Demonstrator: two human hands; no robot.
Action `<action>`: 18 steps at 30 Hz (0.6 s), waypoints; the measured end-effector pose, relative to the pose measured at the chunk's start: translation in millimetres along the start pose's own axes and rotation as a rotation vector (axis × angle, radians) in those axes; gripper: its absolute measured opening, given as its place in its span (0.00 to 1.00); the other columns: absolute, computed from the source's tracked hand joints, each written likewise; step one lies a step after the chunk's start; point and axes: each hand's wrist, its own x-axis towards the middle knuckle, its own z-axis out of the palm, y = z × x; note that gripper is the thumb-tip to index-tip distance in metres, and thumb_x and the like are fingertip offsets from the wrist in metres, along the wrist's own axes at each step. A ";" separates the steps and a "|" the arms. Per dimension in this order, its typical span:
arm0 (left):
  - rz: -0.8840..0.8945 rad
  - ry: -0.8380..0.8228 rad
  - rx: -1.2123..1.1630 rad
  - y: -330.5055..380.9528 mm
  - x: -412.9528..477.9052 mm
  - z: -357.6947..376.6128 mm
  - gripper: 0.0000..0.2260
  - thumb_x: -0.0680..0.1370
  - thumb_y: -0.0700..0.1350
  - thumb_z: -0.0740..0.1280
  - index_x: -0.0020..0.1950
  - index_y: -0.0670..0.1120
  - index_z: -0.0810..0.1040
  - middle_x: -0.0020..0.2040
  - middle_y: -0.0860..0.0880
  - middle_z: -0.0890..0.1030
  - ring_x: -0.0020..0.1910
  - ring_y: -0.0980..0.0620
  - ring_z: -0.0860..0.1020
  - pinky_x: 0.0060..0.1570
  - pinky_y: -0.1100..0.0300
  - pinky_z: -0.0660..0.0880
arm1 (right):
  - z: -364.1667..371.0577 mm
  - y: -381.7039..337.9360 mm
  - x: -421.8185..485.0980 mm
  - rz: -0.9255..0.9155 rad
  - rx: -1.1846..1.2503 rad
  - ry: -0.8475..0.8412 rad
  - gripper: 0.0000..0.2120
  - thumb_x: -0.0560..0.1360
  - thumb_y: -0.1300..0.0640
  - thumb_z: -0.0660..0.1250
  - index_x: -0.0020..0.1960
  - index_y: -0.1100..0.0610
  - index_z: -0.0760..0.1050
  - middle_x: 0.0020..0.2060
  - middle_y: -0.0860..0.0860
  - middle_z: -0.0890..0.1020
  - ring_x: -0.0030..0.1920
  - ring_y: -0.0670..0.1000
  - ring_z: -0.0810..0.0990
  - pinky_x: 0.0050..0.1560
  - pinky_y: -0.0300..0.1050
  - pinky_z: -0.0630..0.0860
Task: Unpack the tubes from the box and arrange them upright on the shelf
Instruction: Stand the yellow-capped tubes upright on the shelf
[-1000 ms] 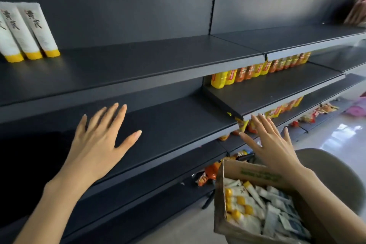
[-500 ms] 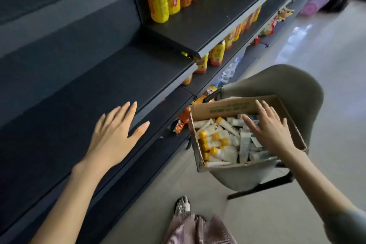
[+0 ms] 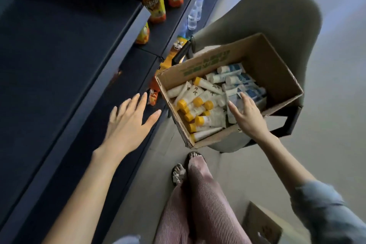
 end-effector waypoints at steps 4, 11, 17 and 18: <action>-0.010 -0.020 0.019 -4.0 24.4 23.9 0.38 0.72 0.69 0.39 0.78 0.51 0.46 0.78 0.50 0.52 0.76 0.50 0.50 0.73 0.47 0.49 | 25.9 13.1 28.4 0.038 0.054 -0.018 0.34 0.78 0.41 0.58 0.76 0.60 0.55 0.74 0.57 0.62 0.74 0.54 0.59 0.72 0.48 0.57; 0.009 -0.039 -0.042 5.1 62.2 48.6 0.37 0.73 0.68 0.40 0.78 0.51 0.47 0.78 0.51 0.52 0.76 0.50 0.51 0.73 0.47 0.49 | 100.9 16.1 68.5 0.627 0.702 -0.146 0.33 0.77 0.47 0.64 0.73 0.64 0.56 0.69 0.60 0.67 0.68 0.59 0.70 0.64 0.52 0.69; 0.032 0.035 -0.149 10.2 75.3 54.2 0.35 0.75 0.67 0.43 0.78 0.51 0.50 0.78 0.51 0.56 0.76 0.51 0.53 0.72 0.49 0.52 | 154.2 2.0 88.2 0.961 0.926 -0.314 0.26 0.76 0.45 0.64 0.68 0.57 0.64 0.63 0.56 0.69 0.57 0.57 0.74 0.44 0.49 0.77; 0.036 0.046 -0.169 10.4 75.4 53.6 0.34 0.75 0.66 0.44 0.78 0.51 0.51 0.77 0.51 0.57 0.75 0.52 0.54 0.72 0.49 0.53 | 158.2 0.1 93.3 0.974 0.928 -0.286 0.23 0.77 0.46 0.64 0.65 0.57 0.65 0.58 0.56 0.69 0.53 0.57 0.74 0.36 0.48 0.78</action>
